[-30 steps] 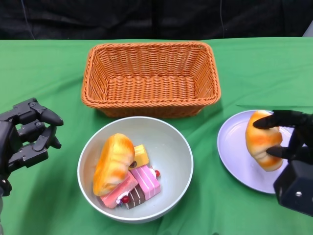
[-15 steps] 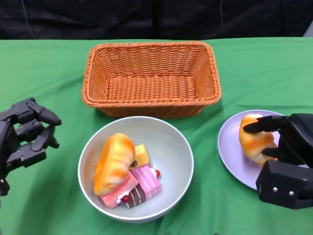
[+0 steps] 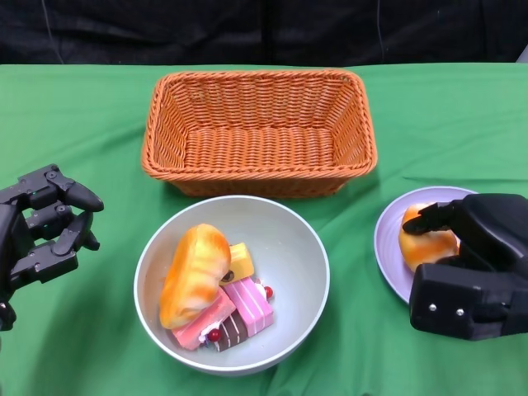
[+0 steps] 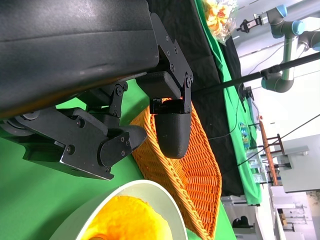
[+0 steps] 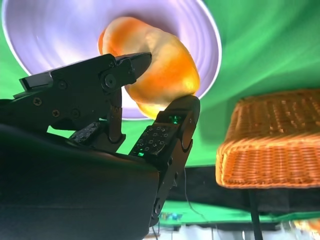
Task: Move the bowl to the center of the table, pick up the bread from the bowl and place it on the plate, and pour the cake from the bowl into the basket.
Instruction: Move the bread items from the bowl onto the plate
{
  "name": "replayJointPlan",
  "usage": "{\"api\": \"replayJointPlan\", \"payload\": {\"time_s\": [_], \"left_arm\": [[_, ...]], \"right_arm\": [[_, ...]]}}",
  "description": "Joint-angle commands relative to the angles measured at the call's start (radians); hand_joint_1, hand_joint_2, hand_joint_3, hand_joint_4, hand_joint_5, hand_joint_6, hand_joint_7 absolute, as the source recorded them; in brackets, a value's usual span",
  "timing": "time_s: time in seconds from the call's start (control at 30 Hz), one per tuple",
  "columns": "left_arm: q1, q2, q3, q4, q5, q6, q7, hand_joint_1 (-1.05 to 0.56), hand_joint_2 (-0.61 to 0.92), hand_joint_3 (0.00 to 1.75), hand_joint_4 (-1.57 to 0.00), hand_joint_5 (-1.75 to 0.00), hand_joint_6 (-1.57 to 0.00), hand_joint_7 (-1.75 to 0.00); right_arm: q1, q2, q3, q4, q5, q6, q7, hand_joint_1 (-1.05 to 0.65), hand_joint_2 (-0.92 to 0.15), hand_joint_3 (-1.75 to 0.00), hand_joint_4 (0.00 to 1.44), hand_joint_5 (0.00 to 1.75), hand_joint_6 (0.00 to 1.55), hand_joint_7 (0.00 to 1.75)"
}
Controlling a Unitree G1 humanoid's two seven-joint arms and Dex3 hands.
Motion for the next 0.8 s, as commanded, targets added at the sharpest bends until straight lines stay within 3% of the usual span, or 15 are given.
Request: {"api": "replayJointPlan", "payload": {"time_s": [0.03,0.13,0.23,0.33,0.53,0.8], "left_arm": [[-0.002,0.010,0.006,-0.002,-0.010,-0.009,-0.005,0.02,0.73,0.85,-0.69,-1.60,-0.70,-1.30],[-0.005,0.011,0.004,0.002,-0.006,-0.013,-0.001,0.03,0.73,0.85,-0.69,-1.60,-0.71,-1.30],[-0.005,0.012,0.004,0.006,-0.003,-0.016,0.000,0.05,0.74,0.85,-0.69,-1.60,-0.70,-1.30],[-0.007,0.011,0.005,0.011,-0.006,-0.017,-0.003,0.04,0.74,0.84,-0.69,-1.61,-0.70,-1.30],[-0.008,0.006,0.004,0.012,-0.008,-0.019,-0.002,0.03,0.73,0.84,-0.69,-1.61,-0.71,-1.31],[-0.008,0.003,0.001,0.016,-0.004,-0.028,-0.001,0.05,0.73,0.85,-0.69,-1.61,-0.71,-1.30]], "right_arm": [[0.004,-0.040,0.011,-0.075,-0.018,0.094,0.123,-0.27,-0.91,0.00,0.56,1.01,0.71,0.00],[0.003,-0.057,0.029,-0.147,-0.042,0.163,0.226,-0.32,-0.91,0.00,0.52,0.72,0.57,0.00],[0.000,-0.070,0.045,-0.226,-0.068,0.226,0.324,-0.38,-0.89,0.00,0.52,0.26,0.42,0.00],[-0.001,-0.072,0.050,-0.292,-0.081,0.270,0.382,-0.46,-0.89,0.00,0.43,0.10,0.36,0.00],[0.009,-0.068,0.049,-0.373,-0.090,0.299,0.402,-0.57,-0.89,0.00,0.39,0.04,0.36,0.01],[0.025,-0.054,0.040,-0.453,-0.093,0.340,0.395,-0.58,-0.92,-0.01,0.53,0.08,0.51,0.04]]}}
